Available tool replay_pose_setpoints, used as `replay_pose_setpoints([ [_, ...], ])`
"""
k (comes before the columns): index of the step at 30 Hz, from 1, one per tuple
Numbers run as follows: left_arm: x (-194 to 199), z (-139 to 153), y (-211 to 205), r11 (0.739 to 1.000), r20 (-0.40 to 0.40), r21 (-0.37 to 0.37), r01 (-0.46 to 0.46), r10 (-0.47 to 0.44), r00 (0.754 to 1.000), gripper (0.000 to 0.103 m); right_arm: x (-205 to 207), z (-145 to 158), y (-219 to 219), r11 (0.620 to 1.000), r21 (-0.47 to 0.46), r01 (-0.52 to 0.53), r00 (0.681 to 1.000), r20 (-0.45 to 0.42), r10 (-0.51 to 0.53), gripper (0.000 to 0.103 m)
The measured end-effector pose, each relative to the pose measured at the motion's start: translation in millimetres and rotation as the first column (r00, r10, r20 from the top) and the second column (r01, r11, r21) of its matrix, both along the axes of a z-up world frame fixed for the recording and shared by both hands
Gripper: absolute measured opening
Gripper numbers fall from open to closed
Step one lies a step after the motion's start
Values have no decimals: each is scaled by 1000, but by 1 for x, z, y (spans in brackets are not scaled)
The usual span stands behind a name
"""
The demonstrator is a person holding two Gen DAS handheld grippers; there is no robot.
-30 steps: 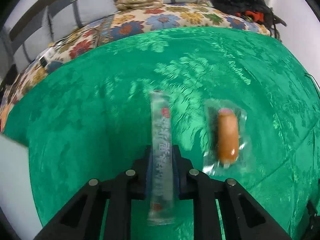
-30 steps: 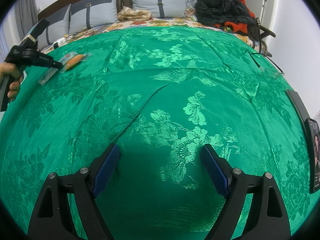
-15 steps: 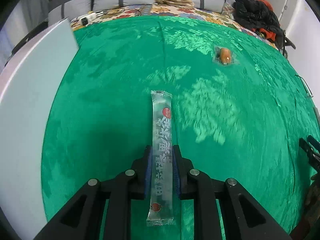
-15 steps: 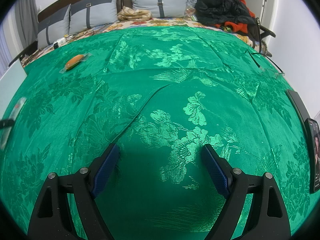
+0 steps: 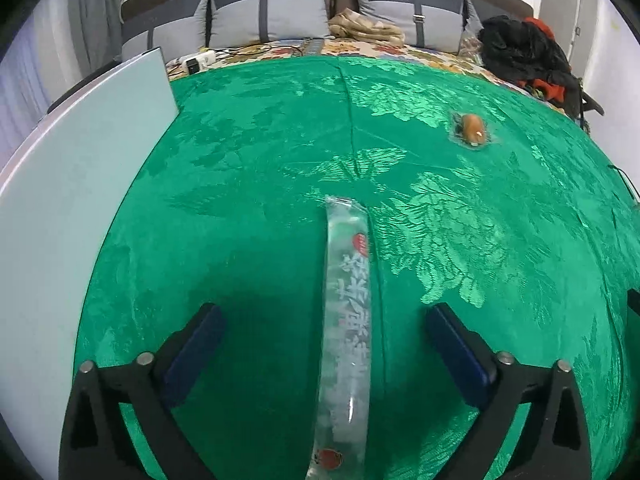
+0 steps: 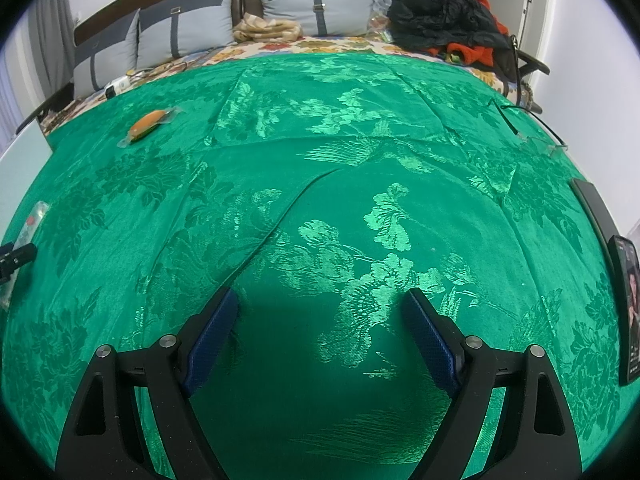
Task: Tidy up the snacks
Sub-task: 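Grasp the clear jelly stick with the left gripper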
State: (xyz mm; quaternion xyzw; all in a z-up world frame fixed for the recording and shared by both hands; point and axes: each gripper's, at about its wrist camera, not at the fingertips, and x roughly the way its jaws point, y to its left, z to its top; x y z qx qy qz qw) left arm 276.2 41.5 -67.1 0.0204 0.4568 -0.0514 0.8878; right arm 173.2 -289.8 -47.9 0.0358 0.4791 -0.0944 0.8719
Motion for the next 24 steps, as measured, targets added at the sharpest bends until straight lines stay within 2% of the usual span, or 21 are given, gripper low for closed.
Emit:
replay_pose_setpoints([
  [24, 2, -1, -1, 1000, 2, -1, -3, 3, 1000, 103, -2, 0, 1, 1000, -4, 22, 1000, -4, -22, 88],
])
